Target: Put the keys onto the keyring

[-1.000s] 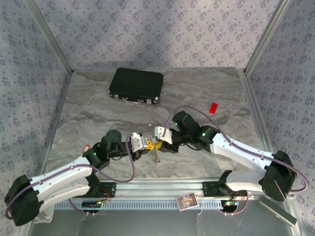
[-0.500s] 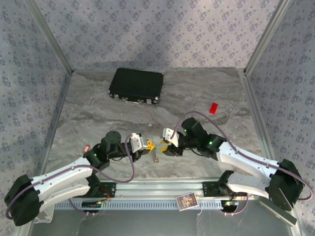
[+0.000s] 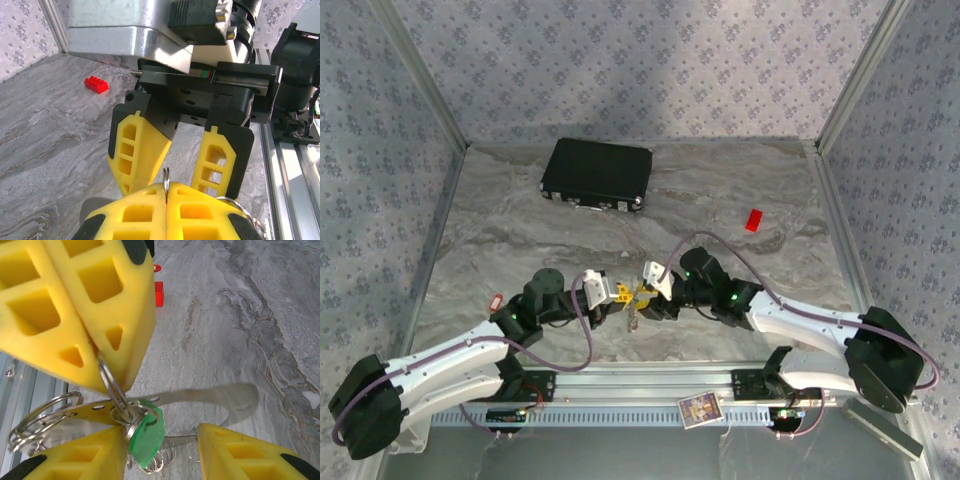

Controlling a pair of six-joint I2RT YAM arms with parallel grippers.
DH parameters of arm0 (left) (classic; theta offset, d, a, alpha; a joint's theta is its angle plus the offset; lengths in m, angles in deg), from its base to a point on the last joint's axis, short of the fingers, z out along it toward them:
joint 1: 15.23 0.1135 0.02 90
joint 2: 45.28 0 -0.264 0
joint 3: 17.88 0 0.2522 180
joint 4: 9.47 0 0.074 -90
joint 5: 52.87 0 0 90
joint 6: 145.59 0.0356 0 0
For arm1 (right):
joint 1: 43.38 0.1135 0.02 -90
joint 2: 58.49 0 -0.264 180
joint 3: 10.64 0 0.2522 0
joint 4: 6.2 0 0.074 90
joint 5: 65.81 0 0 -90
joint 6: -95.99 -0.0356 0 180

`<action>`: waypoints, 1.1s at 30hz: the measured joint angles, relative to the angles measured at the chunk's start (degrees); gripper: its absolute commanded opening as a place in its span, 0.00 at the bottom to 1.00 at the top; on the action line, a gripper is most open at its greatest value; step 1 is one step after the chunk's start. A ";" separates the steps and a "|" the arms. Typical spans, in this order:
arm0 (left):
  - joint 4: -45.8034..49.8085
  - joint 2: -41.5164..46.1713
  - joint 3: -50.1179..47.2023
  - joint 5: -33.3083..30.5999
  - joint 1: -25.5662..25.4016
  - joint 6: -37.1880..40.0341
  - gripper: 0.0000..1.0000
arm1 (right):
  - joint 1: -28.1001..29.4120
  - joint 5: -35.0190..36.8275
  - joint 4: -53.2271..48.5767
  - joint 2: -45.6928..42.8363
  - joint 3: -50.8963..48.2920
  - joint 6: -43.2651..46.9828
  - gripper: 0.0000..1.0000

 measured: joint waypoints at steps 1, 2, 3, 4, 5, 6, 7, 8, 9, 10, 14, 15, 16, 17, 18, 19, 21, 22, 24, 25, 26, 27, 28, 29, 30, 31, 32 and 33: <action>-0.07 0.00 0.00 0.02 0.00 -0.09 0.00 | 0.15 0.22 0.55 0.33 0.00 -0.07 0.39; -0.13 0.00 -0.02 0.00 0.00 -0.26 0.00 | 0.26 0.28 0.92 0.50 0.00 -0.22 0.37; -0.28 0.00 -0.02 -0.11 0.00 -0.28 0.00 | 0.33 0.44 1.29 0.68 0.00 -0.37 0.35; -0.31 0.00 -0.02 -0.17 0.00 -0.31 0.00 | 0.37 0.50 1.44 0.76 0.00 -0.52 0.32; -0.31 0.00 -0.04 -0.24 0.00 -0.33 0.00 | 0.48 0.68 1.60 0.76 -0.02 -0.68 0.29; -0.31 0.00 -0.04 -0.44 0.00 -0.39 0.00 | 0.50 0.81 1.68 0.76 -0.02 -0.76 0.25; -0.31 0.00 -0.07 -0.63 0.00 -0.48 0.00 | 0.50 0.87 1.81 0.76 -0.07 -0.79 0.22; -0.33 0.00 -0.09 -0.70 0.00 -0.50 0.00 | 0.52 1.07 1.86 0.76 -0.11 -0.90 0.20; -0.33 0.00 -0.15 -0.81 0.00 -0.50 0.00 | 0.52 1.25 1.84 0.76 -0.11 -0.83 0.18; -0.33 0.00 -0.17 -0.87 0.00 -0.50 0.00 | 0.59 1.31 1.84 0.76 -0.11 -0.74 0.15; -0.31 0.00 -0.20 -1.27 0.00 -0.48 0.00 | 0.61 1.86 1.77 0.68 -0.11 -0.22 0.08; -0.31 0.00 -0.20 -1.29 0.00 -0.48 0.00 | 0.61 1.95 1.51 0.50 -0.11 0.00 0.08; -0.31 0.00 -0.20 -1.29 0.00 -0.48 0.00 | 0.61 2.16 1.11 0.22 -0.11 0.15 0.08; -0.28 0.00 -0.20 -1.29 0.00 -0.48 0.00 | 0.63 2.40 0.70 -0.11 -0.09 0.33 0.08; -0.28 0.04 -0.20 -1.33 0.00 -0.48 0.00 | 0.63 2.80 0.13 -0.52 -0.07 0.55 0.08; -0.24 0.11 -0.20 -1.46 0.00 -0.48 0.00 | 0.76 3.17 -0.68 -0.96 0.07 0.74 0.08; -0.24 0.39 -0.20 -1.44 0.00 -0.46 0.00 | 0.87 3.72 -2.27 -1.79 0.66 1.40 0.08; -0.24 0.52 -0.20 -1.44 0.00 -0.46 0.00 | 0.90 4.04 -3.10 -2.21 1.11 1.81 0.08; -0.22 0.70 -0.20 -1.46 0.00 -0.46 0.00 | 0.92 4.59 -4.76 -2.99 2.10 2.62 0.08; -0.22 0.70 -0.20 -1.44 0.00 -0.46 0.00 | 0.96 4.76 -5.53 -3.37 2.67 3.06 0.07; -0.15 0.70 -0.20 -1.44 0.00 -0.46 0.00 | 0.98 4.94 -6.05 -3.67 3.13 3.45 0.07; -0.13 0.70 -0.20 -1.44 0.00 -0.46 0.00 | 0.98 4.94 -6.75 -4.02 3.67 3.80 0.06; -0.13 0.70 -0.20 -1.44 0.00 -0.46 0.00 | 1.01 4.94 -7.28 -4.28 4.04 4.13 0.06; -0.13 0.70 -0.20 -1.44 0.00 -0.46 0.00 | 1.01 4.94 -7.76 -4.44 4.35 4.46 0.05; -0.13 0.70 -0.20 -1.44 0.00 -0.46 0.00 | 1.01 4.96 -8.11 -4.48 4.55 4.83 0.05; -0.13 0.70 -0.20 -1.44 0.00 -0.46 0.00 | 1.01 4.96 -8.35 -4.48 4.59 5.05 0.04; -0.13 0.70 -0.20 -1.44 0.00 -0.46 0.00 | 1.01 5.07 -8.66 -4.46 4.61 5.20 0.04; -0.11 0.70 -0.20 -1.44 0.00 -0.46 0.00 | 1.01 5.14 -9.16 -4.46 4.61 5.25 0.04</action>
